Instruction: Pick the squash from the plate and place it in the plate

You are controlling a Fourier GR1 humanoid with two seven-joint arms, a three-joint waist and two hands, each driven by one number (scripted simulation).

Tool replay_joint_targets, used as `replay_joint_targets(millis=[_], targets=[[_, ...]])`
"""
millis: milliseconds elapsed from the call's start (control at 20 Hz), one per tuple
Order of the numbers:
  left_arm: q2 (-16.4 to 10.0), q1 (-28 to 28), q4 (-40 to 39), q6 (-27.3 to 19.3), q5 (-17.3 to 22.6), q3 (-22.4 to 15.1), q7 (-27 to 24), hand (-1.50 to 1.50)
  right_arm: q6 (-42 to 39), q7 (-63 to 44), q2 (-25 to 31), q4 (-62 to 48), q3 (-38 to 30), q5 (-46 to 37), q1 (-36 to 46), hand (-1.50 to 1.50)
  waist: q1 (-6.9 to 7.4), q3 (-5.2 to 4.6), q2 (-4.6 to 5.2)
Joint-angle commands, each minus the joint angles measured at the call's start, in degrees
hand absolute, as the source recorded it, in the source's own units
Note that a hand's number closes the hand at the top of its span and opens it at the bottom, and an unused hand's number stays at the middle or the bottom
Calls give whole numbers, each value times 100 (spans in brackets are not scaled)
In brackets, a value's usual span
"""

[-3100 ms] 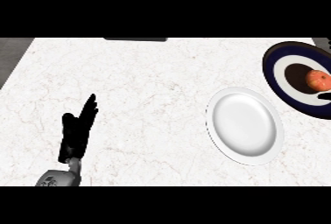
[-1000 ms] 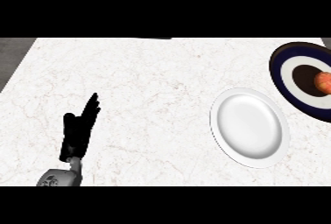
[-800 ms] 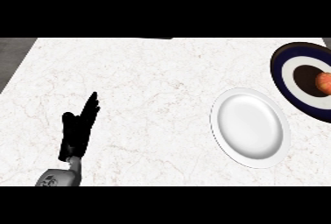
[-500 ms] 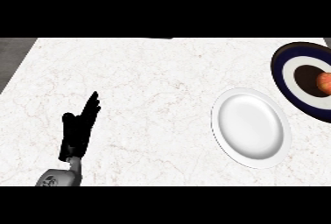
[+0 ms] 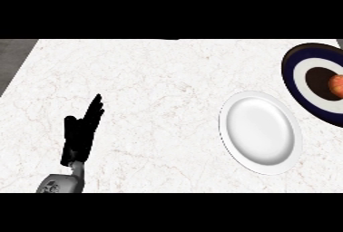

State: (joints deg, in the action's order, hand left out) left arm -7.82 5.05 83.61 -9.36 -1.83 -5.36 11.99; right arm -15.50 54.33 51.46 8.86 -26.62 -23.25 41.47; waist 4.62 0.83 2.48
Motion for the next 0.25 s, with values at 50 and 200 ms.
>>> replay_joint_targets(millis=[50, 200], targets=[[-36, 126, -23, -15, 15, 90, 6, 0, -303, 388, 80, -52, -41, 34, -124, -150, 10, 13, 30], [-57, 64, -9, 21, -37, 20, 1, 0, -116, 335, 73, -23, -90, 77, -102, -150, 74, 21, 39]])
